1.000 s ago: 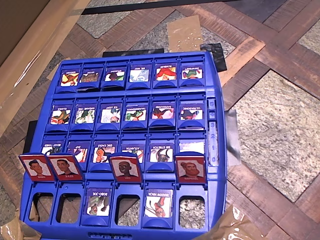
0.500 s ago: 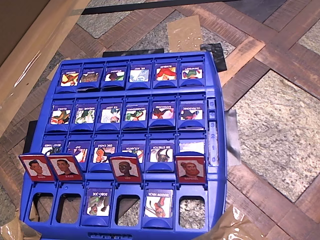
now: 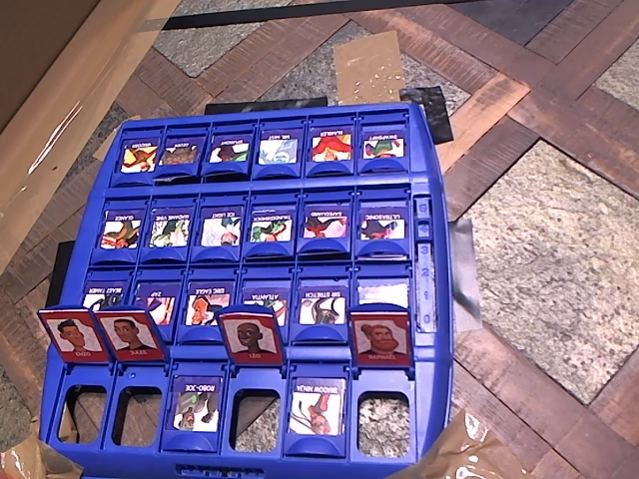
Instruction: Flip A5.
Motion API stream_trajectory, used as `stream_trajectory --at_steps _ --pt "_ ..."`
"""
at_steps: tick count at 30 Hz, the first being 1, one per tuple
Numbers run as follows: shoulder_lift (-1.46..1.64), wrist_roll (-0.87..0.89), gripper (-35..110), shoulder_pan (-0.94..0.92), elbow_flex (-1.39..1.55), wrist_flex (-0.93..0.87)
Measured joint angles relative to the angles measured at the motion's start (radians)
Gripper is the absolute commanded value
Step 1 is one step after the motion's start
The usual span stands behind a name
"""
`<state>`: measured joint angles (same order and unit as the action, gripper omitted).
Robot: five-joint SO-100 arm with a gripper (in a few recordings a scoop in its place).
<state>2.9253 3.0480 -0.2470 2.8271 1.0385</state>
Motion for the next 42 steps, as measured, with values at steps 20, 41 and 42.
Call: stream_trajectory --at_steps 20,41,42 --pt "-0.563 -0.066 0 -0.184 -0.428 -0.838" --pt "-1.019 -0.149 0 -0.245 -0.775 -1.580" --pt "-1.035 -0.156 0 -0.250 -0.788 -1.615"
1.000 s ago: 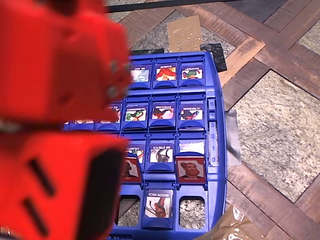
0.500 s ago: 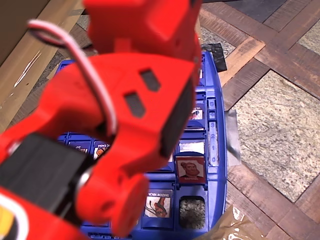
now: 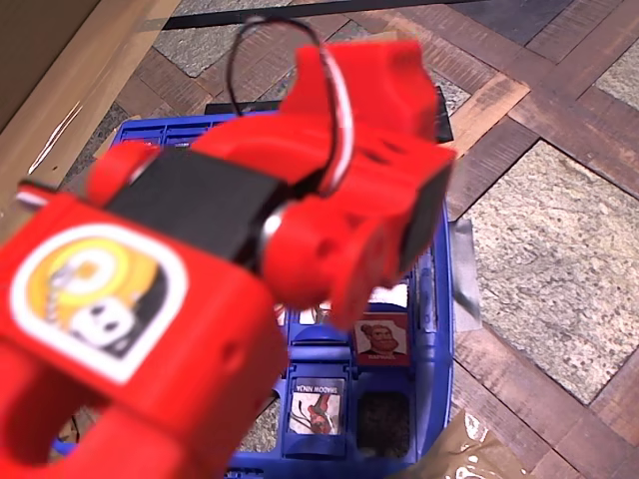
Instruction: Flip A5.
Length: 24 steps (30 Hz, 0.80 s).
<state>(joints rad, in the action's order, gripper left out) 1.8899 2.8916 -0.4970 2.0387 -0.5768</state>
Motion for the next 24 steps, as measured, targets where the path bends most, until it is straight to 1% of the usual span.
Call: stream_trajectory --at_steps 3,12,24 --pt "-0.048 -0.017 0 -0.006 -0.041 -0.103" --pt "-0.172 -0.028 0 -0.015 -0.146 -0.302" --pt "-0.253 -0.169 0 -0.052 -0.219 -0.568"
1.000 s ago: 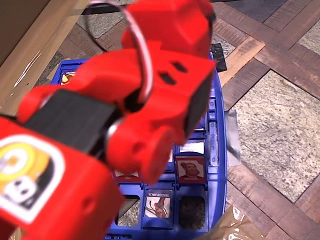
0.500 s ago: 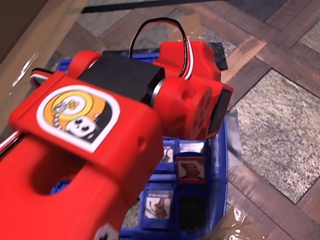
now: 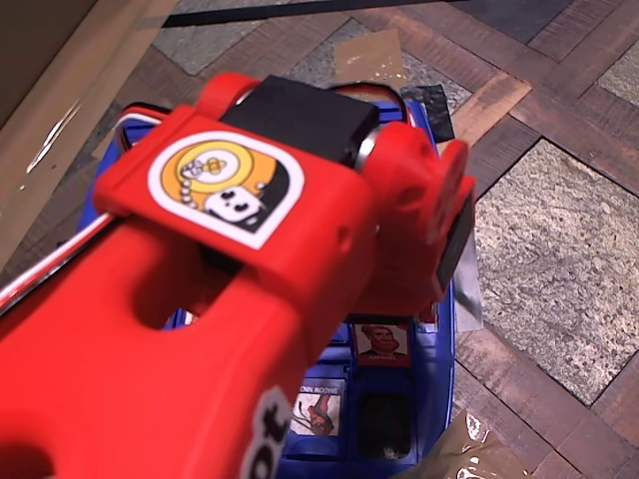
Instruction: Flip A5.
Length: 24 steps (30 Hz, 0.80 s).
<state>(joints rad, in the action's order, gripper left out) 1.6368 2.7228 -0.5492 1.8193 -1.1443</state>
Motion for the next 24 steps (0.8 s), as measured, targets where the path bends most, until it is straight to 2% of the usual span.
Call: stream_trajectory --at_steps 13,20,24 --pt "-0.035 -0.123 0 -0.026 -0.067 -0.261" --pt "-0.034 -0.109 0 -0.026 -0.067 -0.244" --pt "-0.034 -0.071 0 -0.026 -0.067 -0.161"
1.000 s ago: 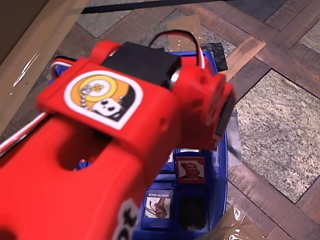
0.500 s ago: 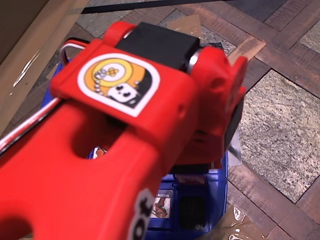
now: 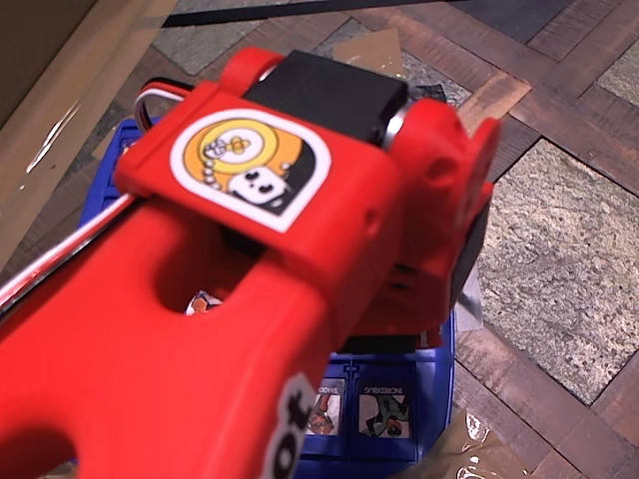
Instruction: Flip A5.
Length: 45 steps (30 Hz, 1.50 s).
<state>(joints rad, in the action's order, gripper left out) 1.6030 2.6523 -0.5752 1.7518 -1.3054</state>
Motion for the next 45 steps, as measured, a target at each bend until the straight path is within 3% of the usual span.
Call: stream_trajectory --at_steps 22,45 --pt "0.591 0.321 0 0.196 0.518 0.819" --pt "1.410 0.345 0 0.505 1.220 1.706"
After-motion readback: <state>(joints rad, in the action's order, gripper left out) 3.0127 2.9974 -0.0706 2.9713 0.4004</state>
